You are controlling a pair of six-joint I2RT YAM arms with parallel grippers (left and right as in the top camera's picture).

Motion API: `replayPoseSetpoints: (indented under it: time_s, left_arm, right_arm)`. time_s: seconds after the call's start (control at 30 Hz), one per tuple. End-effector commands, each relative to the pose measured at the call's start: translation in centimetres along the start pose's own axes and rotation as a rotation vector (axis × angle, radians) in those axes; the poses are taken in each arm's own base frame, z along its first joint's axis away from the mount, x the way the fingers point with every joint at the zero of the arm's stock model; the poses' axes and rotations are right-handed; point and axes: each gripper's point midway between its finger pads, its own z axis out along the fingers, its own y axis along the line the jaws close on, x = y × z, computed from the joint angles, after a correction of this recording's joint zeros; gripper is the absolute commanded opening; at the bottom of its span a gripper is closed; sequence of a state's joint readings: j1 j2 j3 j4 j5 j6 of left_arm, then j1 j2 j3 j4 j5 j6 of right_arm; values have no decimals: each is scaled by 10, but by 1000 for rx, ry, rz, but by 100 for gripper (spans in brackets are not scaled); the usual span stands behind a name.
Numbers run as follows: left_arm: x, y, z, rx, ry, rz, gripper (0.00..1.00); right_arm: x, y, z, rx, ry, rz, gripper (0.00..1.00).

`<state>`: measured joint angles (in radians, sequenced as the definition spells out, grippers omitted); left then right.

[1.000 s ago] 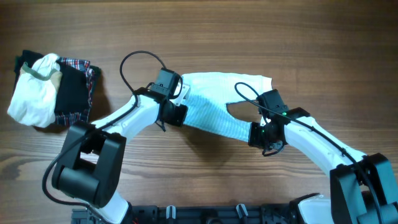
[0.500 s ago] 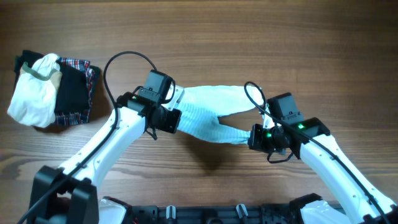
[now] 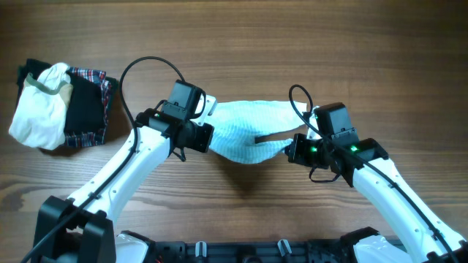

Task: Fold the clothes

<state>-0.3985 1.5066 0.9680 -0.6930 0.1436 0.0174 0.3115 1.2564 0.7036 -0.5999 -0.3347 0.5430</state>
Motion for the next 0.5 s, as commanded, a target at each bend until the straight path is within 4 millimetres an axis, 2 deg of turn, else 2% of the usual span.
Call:
replayPoseSetpoints:
  time_s: [0.0, 0.1, 0.33, 0.4, 0.47]
  left_arm:
    - [2, 0, -3, -6, -3, -4, 20]
    - [1, 0, -3, -6, -4, -4, 19]
    - [1, 0, -3, -6, -4, -4, 16]
    - [1, 0, -3, -6, -4, -4, 16]
    - [1, 0, -3, -5, -4, -4, 17]
  right_arm:
    - [12, -8, -2, 36, 48, 123, 4]
    - [26, -16, -3, 79, 96, 253, 4]
    - [35, -29, -6, 153, 112, 311, 4]
    - [38, -31, -6, 162, 122, 340, 4]
    - [43, -24, -6, 130, 153, 386, 4]
